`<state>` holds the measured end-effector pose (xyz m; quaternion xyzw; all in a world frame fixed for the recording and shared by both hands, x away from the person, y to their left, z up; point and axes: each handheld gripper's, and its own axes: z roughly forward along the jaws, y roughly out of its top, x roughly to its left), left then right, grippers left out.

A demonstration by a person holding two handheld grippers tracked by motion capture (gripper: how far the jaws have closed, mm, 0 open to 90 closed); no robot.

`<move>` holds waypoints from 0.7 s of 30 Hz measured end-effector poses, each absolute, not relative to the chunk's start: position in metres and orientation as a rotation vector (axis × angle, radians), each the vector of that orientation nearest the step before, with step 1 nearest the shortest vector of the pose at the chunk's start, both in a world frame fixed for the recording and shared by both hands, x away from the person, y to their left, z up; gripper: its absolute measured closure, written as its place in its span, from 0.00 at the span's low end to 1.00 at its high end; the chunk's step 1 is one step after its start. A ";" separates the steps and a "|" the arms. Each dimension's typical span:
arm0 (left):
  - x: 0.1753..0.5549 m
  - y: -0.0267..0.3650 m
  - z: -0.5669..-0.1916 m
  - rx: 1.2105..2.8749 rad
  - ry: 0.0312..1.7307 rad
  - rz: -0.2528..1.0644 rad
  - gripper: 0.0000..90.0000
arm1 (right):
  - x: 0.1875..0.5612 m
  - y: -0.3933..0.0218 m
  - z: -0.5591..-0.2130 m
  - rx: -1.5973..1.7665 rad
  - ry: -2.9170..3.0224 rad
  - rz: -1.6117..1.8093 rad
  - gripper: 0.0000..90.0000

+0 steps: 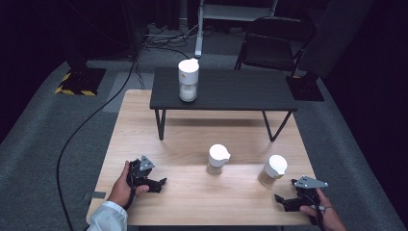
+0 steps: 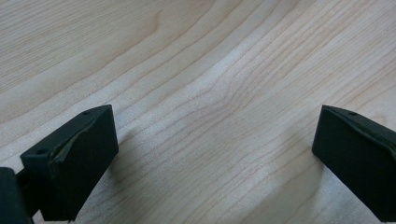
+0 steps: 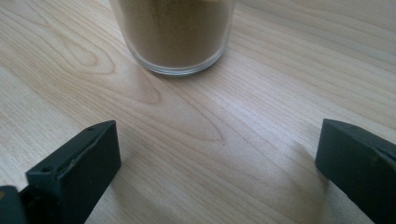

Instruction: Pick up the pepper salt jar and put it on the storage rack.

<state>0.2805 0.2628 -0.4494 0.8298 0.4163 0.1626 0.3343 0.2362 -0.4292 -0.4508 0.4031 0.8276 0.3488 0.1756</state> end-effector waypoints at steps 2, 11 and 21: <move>0.281 0.263 -0.449 2.166 1.085 0.425 0.00 | 0.236 -0.429 -0.451 1.143 2.344 0.987 0.00; 0.280 0.263 -0.449 2.166 1.087 0.425 0.00 | 0.230 -0.429 -0.448 1.137 2.342 1.012 0.02; 0.280 0.262 -0.449 2.165 1.090 0.426 0.00 | 0.208 -0.426 -0.439 1.135 2.288 1.118 0.01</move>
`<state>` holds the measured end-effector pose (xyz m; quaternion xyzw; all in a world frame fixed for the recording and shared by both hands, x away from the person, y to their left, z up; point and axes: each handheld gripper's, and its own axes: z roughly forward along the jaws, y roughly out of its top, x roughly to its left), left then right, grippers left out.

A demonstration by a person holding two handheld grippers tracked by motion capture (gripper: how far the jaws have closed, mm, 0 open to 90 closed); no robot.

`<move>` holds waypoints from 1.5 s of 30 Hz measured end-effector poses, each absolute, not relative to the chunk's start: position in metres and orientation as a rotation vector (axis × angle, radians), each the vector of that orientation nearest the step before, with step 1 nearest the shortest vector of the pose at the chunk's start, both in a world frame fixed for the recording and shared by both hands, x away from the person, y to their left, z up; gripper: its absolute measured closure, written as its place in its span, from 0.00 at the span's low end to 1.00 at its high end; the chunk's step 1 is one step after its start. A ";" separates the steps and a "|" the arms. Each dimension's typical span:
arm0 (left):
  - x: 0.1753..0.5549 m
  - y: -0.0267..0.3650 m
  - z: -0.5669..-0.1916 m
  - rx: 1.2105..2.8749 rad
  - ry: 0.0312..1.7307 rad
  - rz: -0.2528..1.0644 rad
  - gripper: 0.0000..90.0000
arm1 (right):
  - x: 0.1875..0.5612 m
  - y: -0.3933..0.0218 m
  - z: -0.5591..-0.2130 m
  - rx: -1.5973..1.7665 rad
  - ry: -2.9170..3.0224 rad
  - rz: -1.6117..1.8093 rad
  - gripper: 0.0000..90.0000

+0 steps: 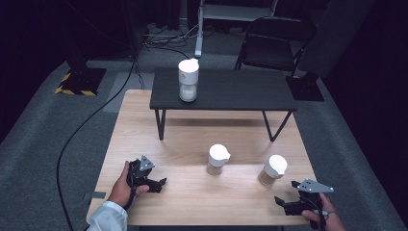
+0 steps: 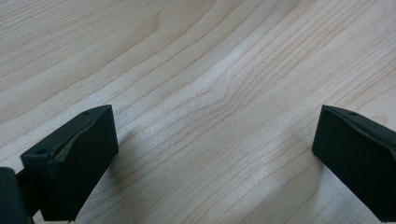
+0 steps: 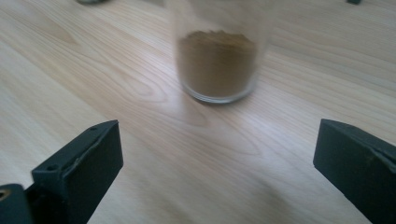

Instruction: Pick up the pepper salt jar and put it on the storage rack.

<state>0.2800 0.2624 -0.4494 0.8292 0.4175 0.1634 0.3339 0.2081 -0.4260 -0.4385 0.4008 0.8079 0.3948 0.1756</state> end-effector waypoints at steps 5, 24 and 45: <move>0.280 0.262 -0.449 2.164 1.090 0.426 0.00 | 0.188 -0.415 -0.438 1.170 2.195 1.118 0.02; 0.280 0.262 -0.449 2.165 1.091 0.427 0.00 | 0.174 -0.380 -0.428 1.138 2.189 1.154 0.03; 0.280 0.262 -0.449 2.163 1.092 0.428 0.00 | 0.169 -0.339 -0.436 1.115 2.202 1.176 0.06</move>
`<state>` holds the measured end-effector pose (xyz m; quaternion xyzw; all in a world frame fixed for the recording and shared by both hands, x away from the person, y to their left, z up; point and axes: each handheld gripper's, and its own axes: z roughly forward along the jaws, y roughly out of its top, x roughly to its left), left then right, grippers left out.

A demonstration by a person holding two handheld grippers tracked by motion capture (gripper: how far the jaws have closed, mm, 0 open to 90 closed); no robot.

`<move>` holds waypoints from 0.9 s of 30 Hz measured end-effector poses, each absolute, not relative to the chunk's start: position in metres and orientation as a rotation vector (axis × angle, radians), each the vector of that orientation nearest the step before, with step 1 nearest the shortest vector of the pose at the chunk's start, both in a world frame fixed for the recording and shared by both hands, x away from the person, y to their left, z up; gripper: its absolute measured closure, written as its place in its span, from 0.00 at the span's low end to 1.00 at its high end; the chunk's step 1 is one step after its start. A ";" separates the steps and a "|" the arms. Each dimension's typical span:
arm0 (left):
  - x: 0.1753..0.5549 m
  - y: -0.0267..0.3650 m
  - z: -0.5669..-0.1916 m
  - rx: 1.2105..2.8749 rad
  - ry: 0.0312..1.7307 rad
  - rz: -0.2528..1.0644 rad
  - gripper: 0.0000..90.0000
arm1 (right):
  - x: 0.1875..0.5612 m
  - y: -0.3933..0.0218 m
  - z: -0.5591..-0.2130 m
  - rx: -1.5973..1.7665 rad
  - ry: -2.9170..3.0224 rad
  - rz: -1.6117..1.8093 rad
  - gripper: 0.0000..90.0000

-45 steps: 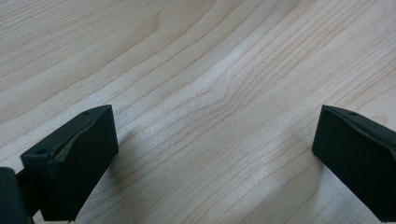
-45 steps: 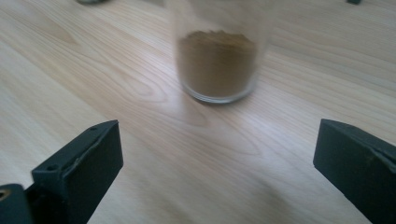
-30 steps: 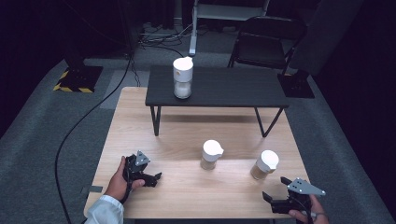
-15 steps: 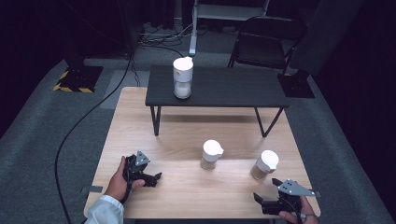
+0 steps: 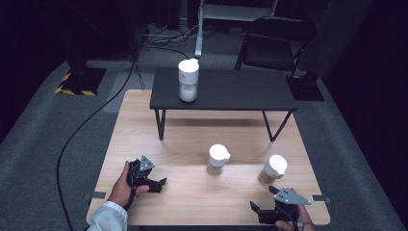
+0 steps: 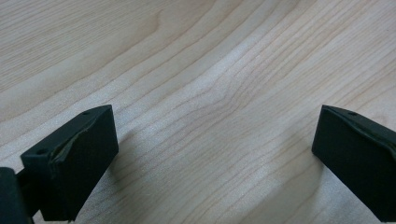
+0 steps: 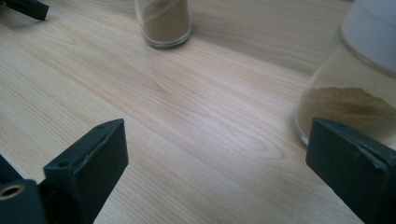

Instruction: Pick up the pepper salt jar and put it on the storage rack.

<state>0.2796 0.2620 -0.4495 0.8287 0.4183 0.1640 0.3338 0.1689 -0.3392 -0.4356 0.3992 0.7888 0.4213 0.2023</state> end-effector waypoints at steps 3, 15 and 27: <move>0.280 0.262 -0.450 2.163 1.092 0.428 0.00 | 0.169 -0.334 -0.436 1.100 2.201 1.186 0.06; 0.280 0.262 -0.449 2.163 1.093 0.428 0.00 | 0.173 -0.305 -0.445 1.041 2.185 1.179 0.06; 0.279 0.262 -0.450 2.161 1.094 0.430 0.00 | 0.184 -0.286 -0.445 1.029 2.173 1.214 0.05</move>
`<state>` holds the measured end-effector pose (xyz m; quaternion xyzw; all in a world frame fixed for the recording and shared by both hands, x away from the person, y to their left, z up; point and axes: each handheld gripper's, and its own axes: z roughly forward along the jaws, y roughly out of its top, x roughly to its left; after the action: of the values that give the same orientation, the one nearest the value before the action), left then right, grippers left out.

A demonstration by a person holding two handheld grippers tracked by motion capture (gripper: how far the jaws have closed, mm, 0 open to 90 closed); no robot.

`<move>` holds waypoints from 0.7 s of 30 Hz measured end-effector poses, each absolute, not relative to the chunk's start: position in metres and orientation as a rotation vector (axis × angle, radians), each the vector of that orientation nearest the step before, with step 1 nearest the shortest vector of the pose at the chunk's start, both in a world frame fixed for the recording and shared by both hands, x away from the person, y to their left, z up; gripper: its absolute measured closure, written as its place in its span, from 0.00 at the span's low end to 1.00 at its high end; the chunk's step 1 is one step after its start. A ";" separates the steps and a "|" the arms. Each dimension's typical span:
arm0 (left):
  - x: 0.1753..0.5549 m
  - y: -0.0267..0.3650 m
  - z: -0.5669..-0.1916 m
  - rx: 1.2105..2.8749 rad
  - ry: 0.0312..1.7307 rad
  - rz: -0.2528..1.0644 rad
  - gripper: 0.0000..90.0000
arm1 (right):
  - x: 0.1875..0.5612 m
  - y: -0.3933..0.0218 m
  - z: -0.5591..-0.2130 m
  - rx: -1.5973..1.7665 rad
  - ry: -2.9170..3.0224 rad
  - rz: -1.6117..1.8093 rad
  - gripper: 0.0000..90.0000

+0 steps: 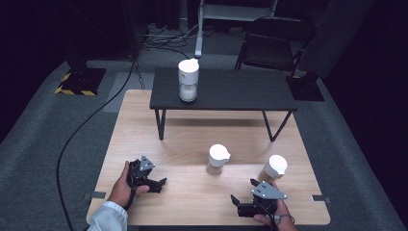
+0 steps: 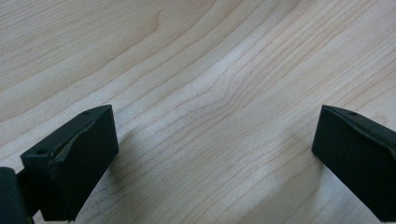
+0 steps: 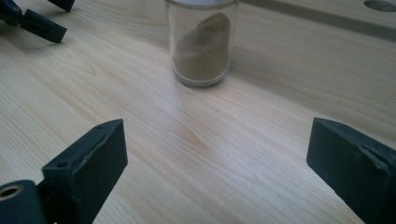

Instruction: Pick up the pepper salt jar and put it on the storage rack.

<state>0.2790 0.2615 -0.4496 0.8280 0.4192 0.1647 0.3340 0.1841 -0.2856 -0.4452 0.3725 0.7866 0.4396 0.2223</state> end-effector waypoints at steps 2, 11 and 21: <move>0.279 0.262 -0.450 2.162 1.094 0.430 0.00 | 0.186 -0.283 -0.445 1.032 2.171 1.213 0.05; 0.279 0.262 -0.449 2.164 1.090 0.429 0.00 | 0.200 -0.272 -0.447 1.046 2.157 1.233 0.05; 0.279 0.262 -0.449 2.166 1.088 0.427 0.00 | 0.216 -0.254 -0.447 1.040 2.155 1.232 0.05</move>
<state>0.2793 0.2619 -0.4494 0.8296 0.4167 0.1635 0.3339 0.2157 -0.2537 -0.4472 0.3768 0.7805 0.4462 0.2231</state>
